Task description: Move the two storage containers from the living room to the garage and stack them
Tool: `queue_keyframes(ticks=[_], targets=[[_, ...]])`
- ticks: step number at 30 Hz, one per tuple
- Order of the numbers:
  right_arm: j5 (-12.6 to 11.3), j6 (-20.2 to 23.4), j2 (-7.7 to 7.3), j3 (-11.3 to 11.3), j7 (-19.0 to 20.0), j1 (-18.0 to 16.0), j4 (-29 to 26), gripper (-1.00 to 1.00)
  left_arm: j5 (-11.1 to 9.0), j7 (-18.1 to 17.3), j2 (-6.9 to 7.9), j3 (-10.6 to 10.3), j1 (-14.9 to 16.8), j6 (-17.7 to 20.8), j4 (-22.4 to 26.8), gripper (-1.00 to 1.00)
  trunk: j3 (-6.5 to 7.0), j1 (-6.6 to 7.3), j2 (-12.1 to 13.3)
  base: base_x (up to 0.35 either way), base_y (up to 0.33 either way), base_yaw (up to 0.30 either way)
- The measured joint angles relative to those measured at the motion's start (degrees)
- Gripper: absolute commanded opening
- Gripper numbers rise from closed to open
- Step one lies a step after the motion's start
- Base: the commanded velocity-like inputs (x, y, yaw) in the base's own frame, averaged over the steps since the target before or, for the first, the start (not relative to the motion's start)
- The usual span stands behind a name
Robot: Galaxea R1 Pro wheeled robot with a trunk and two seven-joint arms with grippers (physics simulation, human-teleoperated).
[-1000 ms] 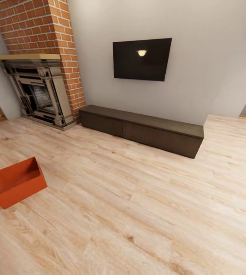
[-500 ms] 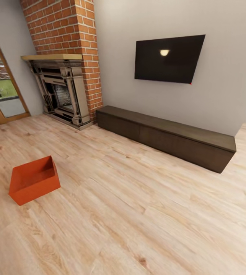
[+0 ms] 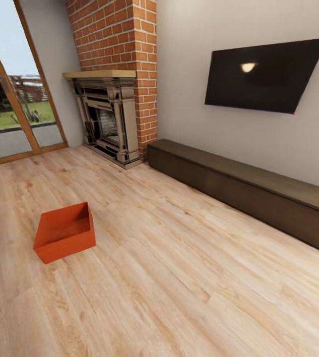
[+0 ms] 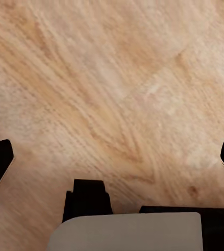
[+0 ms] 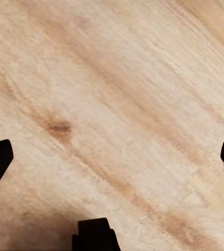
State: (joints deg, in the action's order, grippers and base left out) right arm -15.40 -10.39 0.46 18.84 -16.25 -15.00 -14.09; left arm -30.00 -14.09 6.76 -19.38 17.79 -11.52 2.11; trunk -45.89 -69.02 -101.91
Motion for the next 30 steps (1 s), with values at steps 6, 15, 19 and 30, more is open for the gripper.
queue_keyframes(ticks=[6, 15, 19, 30], targets=[[0.0, 0.0, 0.0, 0.0, 0.0, 0.0, 0.0, 1.0, 0.0, 0.0, 0.0, 0.0, 0.0, 0.0, 0.0, 1.0, 0.0, 0.0, 0.0, 0.333, 0.0, 0.295], [0.0, 0.0, 0.0, 0.0, 0.0, 0.0, 0.0, 1.0, 0.0, 0.0, 0.0, 0.0, 0.0, 0.0, 0.0, 1.0, 0.0, 0.0, 0.0, 0.333, 0.0, 0.295], [0.0, 0.0, 0.0, 0.0, 0.0, 0.0, 0.0, 1.0, 0.0, 0.0, 0.0, 0.0, 0.0, 0.0, 0.0, 1.0, 0.0, 0.0, 0.0, 0.333, 0.0, 0.295], [0.0, 0.0, 0.0, 0.0, 0.0, 0.0, 0.0, 1.0, 0.0, 0.0, 0.0, 0.0, 0.0, 0.0, 0.0, 1.0, 0.0, 0.0, 0.0, 0.333, 0.0, 0.295]])
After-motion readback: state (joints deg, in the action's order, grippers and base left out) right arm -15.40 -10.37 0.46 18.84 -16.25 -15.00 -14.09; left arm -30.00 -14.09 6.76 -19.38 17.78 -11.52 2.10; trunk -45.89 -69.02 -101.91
